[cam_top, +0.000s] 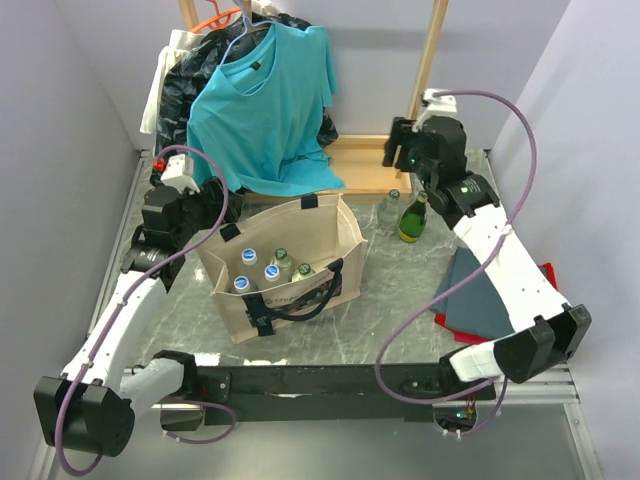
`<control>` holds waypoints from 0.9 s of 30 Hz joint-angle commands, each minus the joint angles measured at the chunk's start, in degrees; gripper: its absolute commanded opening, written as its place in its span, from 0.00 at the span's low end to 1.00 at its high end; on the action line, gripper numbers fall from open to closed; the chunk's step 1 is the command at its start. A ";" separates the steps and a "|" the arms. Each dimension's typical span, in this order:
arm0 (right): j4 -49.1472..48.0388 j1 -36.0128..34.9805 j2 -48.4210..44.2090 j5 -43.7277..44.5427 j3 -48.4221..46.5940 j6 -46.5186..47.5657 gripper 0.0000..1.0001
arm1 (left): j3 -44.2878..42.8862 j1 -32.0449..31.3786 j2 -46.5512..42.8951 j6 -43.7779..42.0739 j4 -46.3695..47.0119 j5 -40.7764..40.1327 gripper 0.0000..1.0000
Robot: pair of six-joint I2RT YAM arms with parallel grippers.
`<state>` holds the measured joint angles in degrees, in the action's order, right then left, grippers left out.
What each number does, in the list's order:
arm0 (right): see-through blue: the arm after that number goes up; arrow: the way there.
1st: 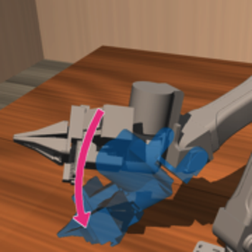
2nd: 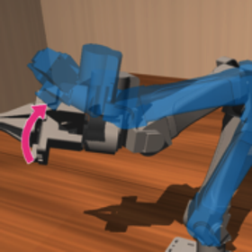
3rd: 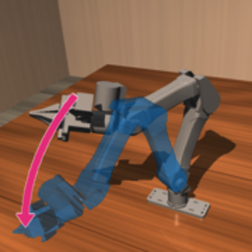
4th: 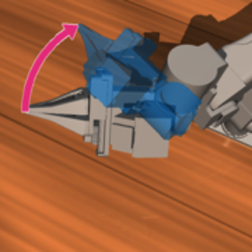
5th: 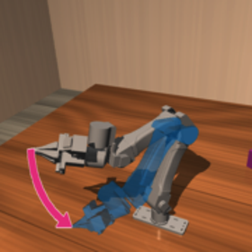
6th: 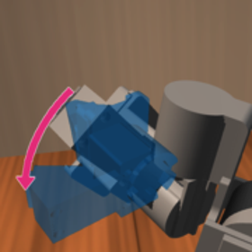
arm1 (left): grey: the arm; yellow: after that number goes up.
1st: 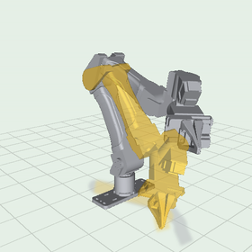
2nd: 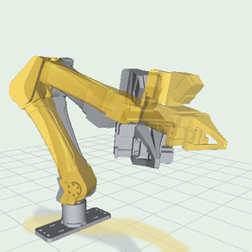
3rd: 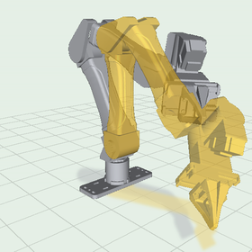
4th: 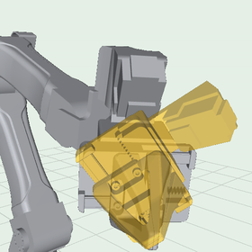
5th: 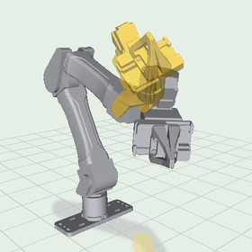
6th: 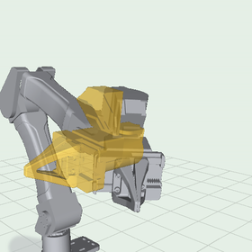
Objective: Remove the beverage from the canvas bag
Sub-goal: Take out the drink from the canvas bag.
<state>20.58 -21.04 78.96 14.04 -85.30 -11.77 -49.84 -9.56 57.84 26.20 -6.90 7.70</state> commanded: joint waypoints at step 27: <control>23.54 -21.77 12.01 -12.19 -27.29 8.87 0.72 | -1.48 0.25 -1.15 -0.44 1.01 0.73 0.96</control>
<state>42.37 -42.26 91.13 3.46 -111.11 -3.53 -49.84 -9.56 57.84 26.17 -6.92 7.73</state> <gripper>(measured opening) 0.714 0.965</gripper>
